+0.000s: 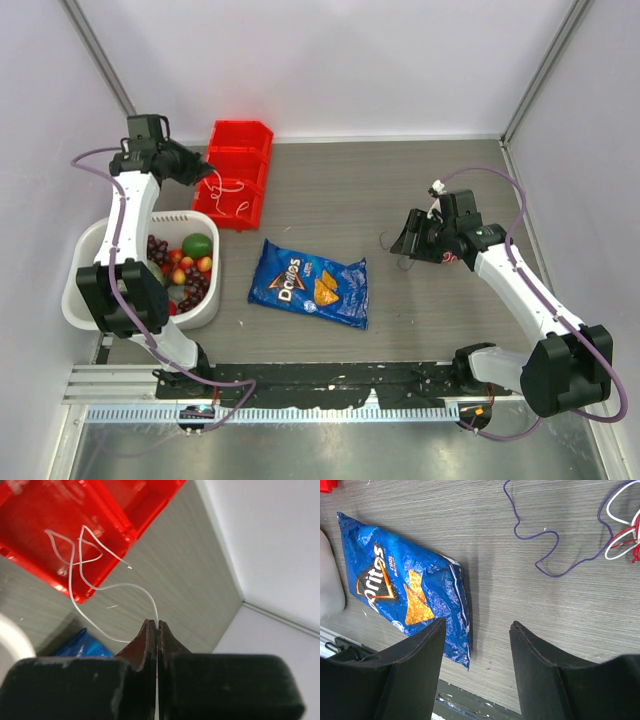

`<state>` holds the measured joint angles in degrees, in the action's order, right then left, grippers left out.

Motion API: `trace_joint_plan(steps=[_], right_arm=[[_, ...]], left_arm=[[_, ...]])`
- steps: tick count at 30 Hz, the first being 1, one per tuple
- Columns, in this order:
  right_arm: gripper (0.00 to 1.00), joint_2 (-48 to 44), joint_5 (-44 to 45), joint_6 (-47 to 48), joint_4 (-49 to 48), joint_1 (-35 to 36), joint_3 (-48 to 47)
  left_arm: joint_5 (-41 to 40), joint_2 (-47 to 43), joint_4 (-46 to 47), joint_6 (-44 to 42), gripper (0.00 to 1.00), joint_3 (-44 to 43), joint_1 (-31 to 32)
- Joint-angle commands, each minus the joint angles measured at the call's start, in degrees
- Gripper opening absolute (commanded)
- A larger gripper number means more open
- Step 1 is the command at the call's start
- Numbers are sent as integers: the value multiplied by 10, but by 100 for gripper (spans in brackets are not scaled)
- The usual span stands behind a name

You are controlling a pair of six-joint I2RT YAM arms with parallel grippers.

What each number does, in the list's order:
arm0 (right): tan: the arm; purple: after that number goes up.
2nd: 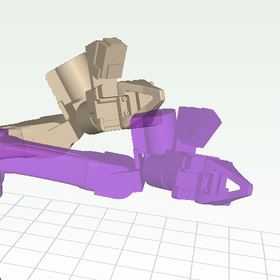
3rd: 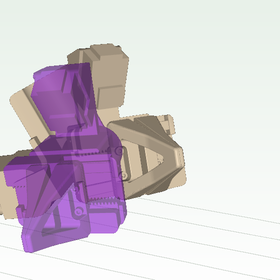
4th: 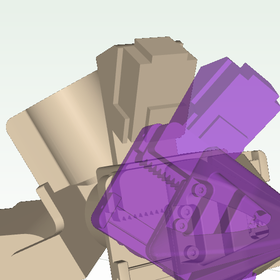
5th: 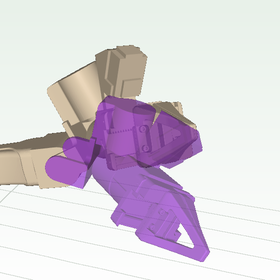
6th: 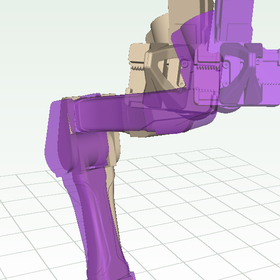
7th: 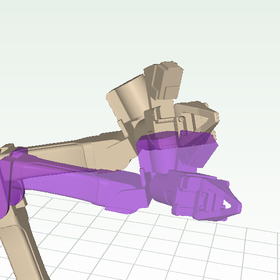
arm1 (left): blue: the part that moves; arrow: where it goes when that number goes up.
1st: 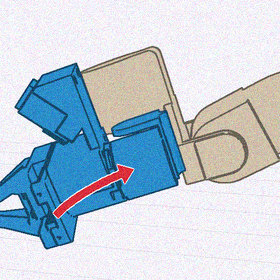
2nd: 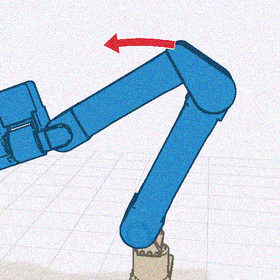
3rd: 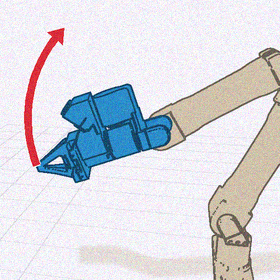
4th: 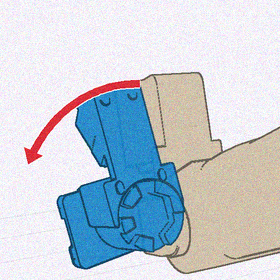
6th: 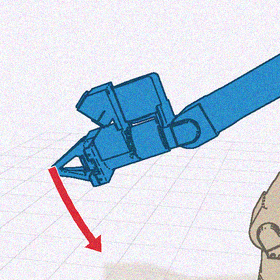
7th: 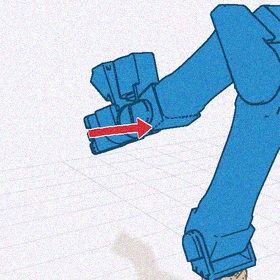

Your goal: Untangle the cables

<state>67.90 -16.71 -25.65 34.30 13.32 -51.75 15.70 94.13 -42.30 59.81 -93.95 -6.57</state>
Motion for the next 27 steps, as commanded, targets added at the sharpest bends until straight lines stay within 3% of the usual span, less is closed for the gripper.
trace_joint_plan(steps=[1,7,17,27], right_arm=[[59,-3,-7,-4,-15,-1,-2],[59,-3,-3,-8,-11,-1,-2],[59,-5,14,2,42,0,-47],[59,-24,33,-4,58,-1,-45]], left_arm=[[-67,-3,-30,-36,0,22,12],[-118,-10,-44,-64,0,37,17],[-68,63,68,-60,0,79,32],[-41,138,28,-113,4,30,44]])
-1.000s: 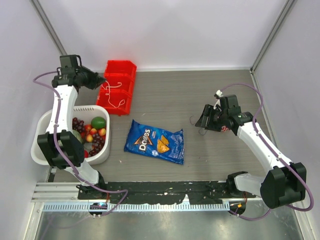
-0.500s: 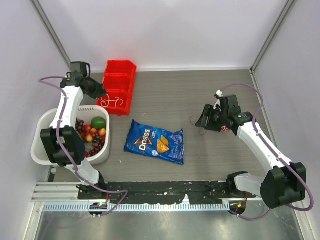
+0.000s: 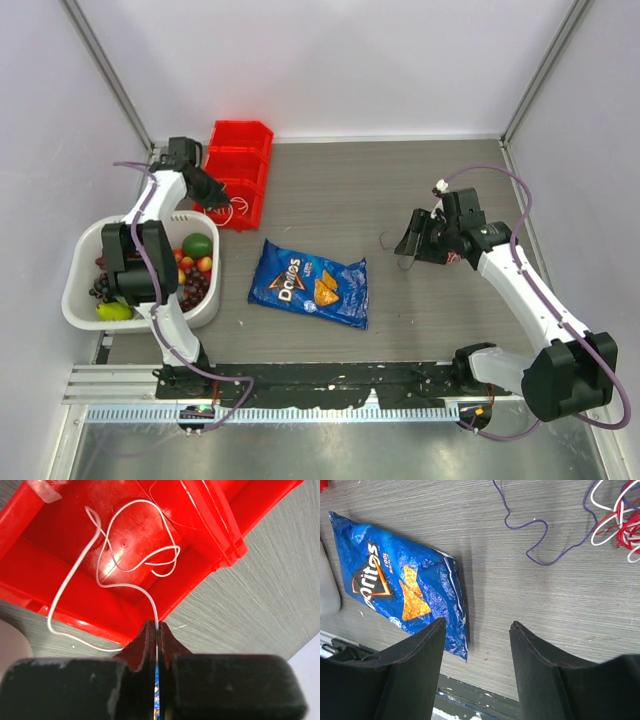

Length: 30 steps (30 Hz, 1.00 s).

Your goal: Untangle the cables

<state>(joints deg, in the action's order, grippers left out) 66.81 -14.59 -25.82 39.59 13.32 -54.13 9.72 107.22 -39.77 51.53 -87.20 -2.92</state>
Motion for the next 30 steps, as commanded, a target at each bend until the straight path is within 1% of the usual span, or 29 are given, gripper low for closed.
trace_joint_plan(steps=[1,10,14,16,19,20,24,27,30], right_arm=[[59,-12,11,-3,4,-1,-26],[59,-5,11,-3,4,-1,-34],[59,-5,11,0,5,-1,-32],[59,-4,10,1,3,-1,-33],[59,-1,9,2,4,-1,-34],[59,-1,10,2,5,-1,-34],[59,-2,10,-1,0,-1,-31],[59,1,7,-4,-1,0,-30],[59,0,11,-1,2,-1,-35]], left_arm=[[20,13,0,-34,5,-39,9],[20,33,-18,-55,9,-52,12],[15,26,-13,-57,14,-51,13],[13,21,-1,-58,12,-53,14],[15,26,-21,-61,1,-93,14],[17,23,-30,-60,0,-113,14],[6,-5,-2,-62,0,-121,17],[9,18,-16,-71,0,-148,15],[38,43,-23,-69,0,-158,16]])
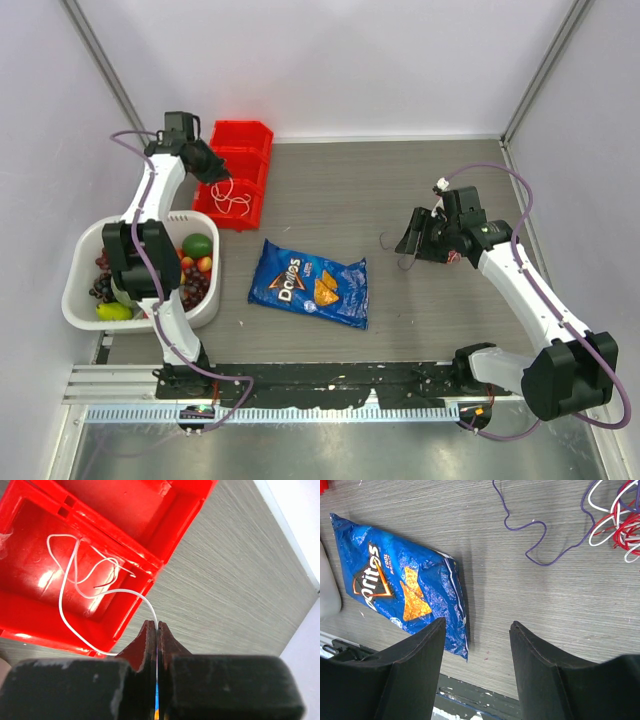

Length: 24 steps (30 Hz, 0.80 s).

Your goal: Untangle the cables

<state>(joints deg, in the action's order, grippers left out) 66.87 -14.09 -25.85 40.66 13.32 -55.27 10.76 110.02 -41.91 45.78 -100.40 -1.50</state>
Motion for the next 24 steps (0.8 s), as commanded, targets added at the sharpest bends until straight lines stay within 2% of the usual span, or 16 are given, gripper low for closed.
trace_joint_plan(steps=[1,5,11,15,19,22,24], right_arm=[[59,-2,8,0,-7,-1,-23],[59,-7,13,2,-4,-1,-22],[59,-9,18,4,-1,-1,-21],[59,-7,22,3,2,-1,-24],[59,0,21,-4,9,-1,-34],[59,19,21,-17,20,-1,-50],[59,26,29,-25,25,-1,-62]], left_arm=[[37,18,12,-10,0,-18,2],[48,36,48,-19,0,2,2],[30,53,21,-54,0,1,1],[12,37,26,-67,7,29,2],[-17,31,25,-80,25,35,2],[-4,27,26,-84,43,31,1],[2,17,31,-84,51,37,2]])
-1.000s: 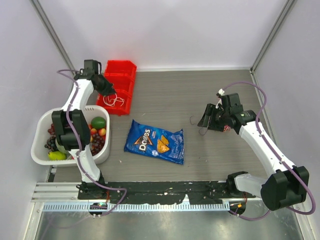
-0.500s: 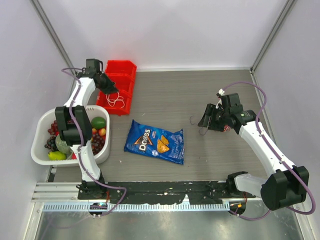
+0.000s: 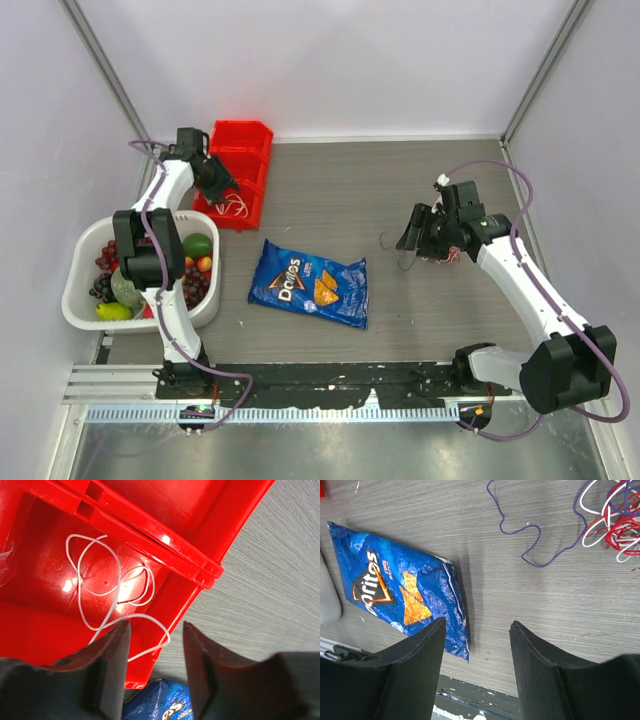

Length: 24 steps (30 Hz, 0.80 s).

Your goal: Untangle the cables

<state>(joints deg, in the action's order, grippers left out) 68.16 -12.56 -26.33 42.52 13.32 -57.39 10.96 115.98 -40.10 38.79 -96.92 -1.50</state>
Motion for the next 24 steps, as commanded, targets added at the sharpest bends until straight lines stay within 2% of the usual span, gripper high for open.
trace_joint_plan(steps=[1,4,6,9,11,14,18,24], right_arm=[[59,17,17,-31,8,-1,-43],[59,26,53,-55,18,-1,-57],[59,39,115,-68,36,-1,-71],[60,83,203,-77,77,-14,-98],[60,107,231,-77,91,-26,-114],[60,134,227,-46,93,-59,-118],[65,159,171,-7,60,-108,-90],[65,252,151,65,23,-110,-74]], left_arm=[[5,-51,19,-13,55,8,2],[24,-82,30,-11,66,17,2],[43,-102,30,-9,74,19,4],[65,-138,26,-9,78,35,4],[91,-162,34,-7,82,58,5],[144,-196,55,2,93,97,10],[192,-253,94,2,93,163,52],[245,-308,117,-6,86,196,102]])
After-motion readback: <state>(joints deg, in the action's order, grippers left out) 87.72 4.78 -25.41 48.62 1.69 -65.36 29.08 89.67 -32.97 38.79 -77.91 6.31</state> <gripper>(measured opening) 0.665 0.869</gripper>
